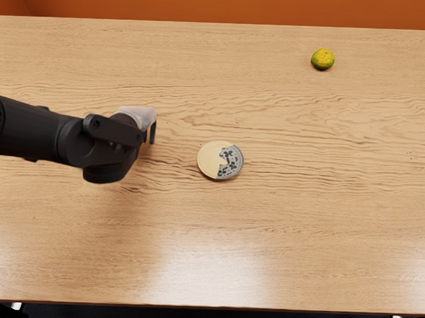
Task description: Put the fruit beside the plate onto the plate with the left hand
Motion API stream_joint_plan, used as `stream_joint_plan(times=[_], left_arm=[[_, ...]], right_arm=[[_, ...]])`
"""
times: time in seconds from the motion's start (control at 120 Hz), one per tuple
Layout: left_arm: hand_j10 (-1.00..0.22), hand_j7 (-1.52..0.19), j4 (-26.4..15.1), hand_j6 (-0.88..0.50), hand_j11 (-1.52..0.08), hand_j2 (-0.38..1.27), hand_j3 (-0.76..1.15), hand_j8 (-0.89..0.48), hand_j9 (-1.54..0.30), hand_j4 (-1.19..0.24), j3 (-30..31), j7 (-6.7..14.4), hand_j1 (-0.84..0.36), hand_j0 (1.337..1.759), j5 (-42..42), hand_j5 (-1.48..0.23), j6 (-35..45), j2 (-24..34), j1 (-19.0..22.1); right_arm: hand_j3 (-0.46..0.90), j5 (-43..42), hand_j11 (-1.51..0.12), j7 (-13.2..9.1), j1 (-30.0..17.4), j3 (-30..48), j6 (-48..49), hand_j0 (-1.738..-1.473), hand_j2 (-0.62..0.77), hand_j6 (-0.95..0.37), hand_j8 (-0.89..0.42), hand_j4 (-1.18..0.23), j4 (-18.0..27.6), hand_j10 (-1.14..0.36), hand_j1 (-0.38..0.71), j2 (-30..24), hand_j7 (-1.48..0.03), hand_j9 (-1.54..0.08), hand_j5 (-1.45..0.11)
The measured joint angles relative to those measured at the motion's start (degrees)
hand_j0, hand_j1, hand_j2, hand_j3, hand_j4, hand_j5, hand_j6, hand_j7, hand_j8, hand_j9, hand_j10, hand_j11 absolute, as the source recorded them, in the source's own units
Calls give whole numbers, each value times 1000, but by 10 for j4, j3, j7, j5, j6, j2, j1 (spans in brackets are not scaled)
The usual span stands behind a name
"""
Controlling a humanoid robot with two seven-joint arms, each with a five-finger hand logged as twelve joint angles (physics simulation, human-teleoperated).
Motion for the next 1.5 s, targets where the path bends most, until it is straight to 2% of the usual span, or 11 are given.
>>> stream_joint_plan(times=[0.133,0.2,0.258,0.408,0.983,1.5], left_arm=[[-557,-1173,-11,-621,-1179,266,59,-426,-1152,-841,-2,0,-234,1650,-3,-1192,-3,1,-21],[-558,-1173,-17,-617,-1179,363,42,-427,-1150,-840,-5,0,-258,1650,-8,-1197,-11,0,-29],[-544,-1170,-24,-627,-1176,302,32,-436,-1150,-840,-9,1,-241,1650,-10,-1200,-19,1,-36],[-560,-1184,-35,-635,-1179,279,15,-442,-1161,-837,-31,1,-219,1650,-12,-1210,-48,1,-42],[-550,-1156,-79,-655,-1176,279,1,-441,-1181,-842,-96,2,-217,1649,-12,-1202,-69,-6,-105],[-550,-1159,-88,-660,-1175,277,0,-445,-1185,-841,-173,3,-214,1649,-21,-1205,-69,-12,-110]], right_arm=[[0,0,-45,0,0,0,0,-1658,-7,-35,-35,-35,0,-35,-307,0,-45,-45,-45],[0,0,-45,0,0,0,0,-1658,-7,-35,-35,-35,0,-35,-307,0,-45,-45,-45],[0,0,-45,0,0,0,0,-1658,-7,-35,-35,-35,0,-35,-307,0,-45,-45,-45],[0,0,-45,0,0,0,0,-1658,-7,-35,-35,-35,0,-35,-307,0,-45,-45,-45],[0,0,-45,0,0,0,0,-1658,-7,-35,-35,-35,0,-35,-307,0,-45,-45,-45],[0,0,-45,0,0,0,0,-1658,-7,-35,-35,-35,0,-35,-307,0,-45,-45,-45]])
